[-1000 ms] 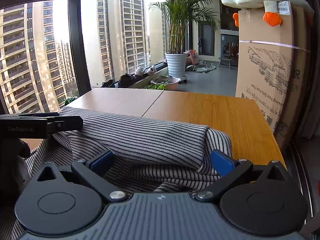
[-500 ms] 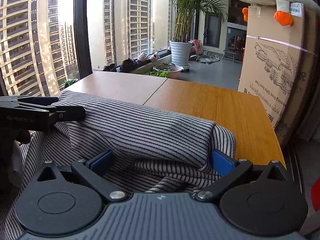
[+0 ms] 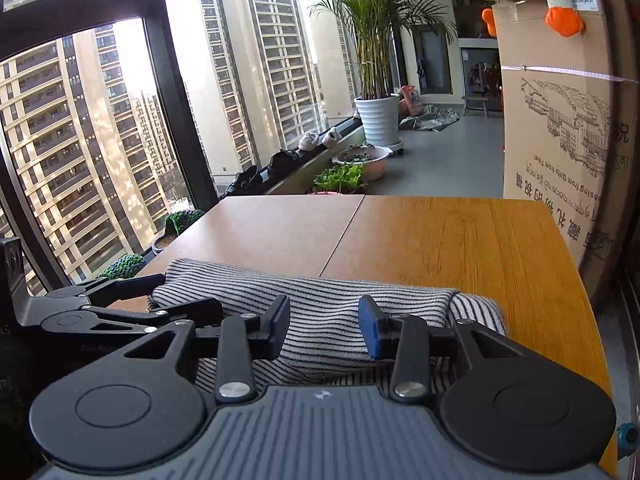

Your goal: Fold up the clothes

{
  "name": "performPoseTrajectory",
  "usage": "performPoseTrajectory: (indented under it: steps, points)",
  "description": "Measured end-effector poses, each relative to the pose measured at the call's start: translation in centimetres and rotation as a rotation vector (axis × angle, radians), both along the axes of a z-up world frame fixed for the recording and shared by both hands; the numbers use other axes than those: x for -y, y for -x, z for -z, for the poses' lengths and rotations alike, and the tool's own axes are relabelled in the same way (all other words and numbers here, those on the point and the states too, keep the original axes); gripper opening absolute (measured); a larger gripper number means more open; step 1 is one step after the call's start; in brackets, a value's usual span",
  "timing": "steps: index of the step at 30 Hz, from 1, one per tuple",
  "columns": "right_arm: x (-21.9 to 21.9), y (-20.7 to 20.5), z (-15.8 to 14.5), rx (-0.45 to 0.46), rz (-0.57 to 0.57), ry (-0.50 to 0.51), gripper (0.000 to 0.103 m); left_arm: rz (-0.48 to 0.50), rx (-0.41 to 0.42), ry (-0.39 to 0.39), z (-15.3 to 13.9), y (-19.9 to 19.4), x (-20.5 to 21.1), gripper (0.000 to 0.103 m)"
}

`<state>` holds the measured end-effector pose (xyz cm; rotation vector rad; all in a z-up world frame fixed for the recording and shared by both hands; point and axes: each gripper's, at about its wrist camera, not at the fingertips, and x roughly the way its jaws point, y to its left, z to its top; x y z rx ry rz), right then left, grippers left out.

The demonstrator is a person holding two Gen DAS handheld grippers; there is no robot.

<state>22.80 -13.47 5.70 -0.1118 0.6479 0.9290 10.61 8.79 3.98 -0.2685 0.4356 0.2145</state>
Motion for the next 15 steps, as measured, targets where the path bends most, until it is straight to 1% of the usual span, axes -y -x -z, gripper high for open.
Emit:
performPoseTrajectory:
  steps: [2,5,8,11,12,14,15]
  points:
    - [-0.2,-0.3,1.2,0.024,-0.017,0.03,0.032,0.042,0.043,0.047,-0.9,1.4,0.1,0.103]
    - [-0.1,-0.8,1.1,0.04,-0.044,0.048,0.031,0.105,0.127,0.078,-2.5,3.0,0.4,0.103]
    - [-0.2,-0.7,1.0,0.06,-0.073,0.077,0.032,0.144,0.111,0.12,-2.3,2.4,-0.1,0.103]
    - [-0.4,-0.4,0.9,0.073,-0.099,0.087,0.036,0.119,-0.001,0.173,0.6,0.7,-1.5,0.103]
    - [-0.4,-0.4,0.8,0.074,-0.107,0.086,0.039,0.125,-0.003,0.185,0.8,0.7,-1.7,0.103]
    - [-0.6,-0.4,0.1,0.074,-0.127,0.069,0.047,0.137,0.009,0.195,0.8,1.0,-1.8,0.103]
    - [-0.8,-0.5,-0.5,0.075,-0.141,0.053,0.05,0.141,0.008,0.206,0.9,1.1,-2.0,0.103]
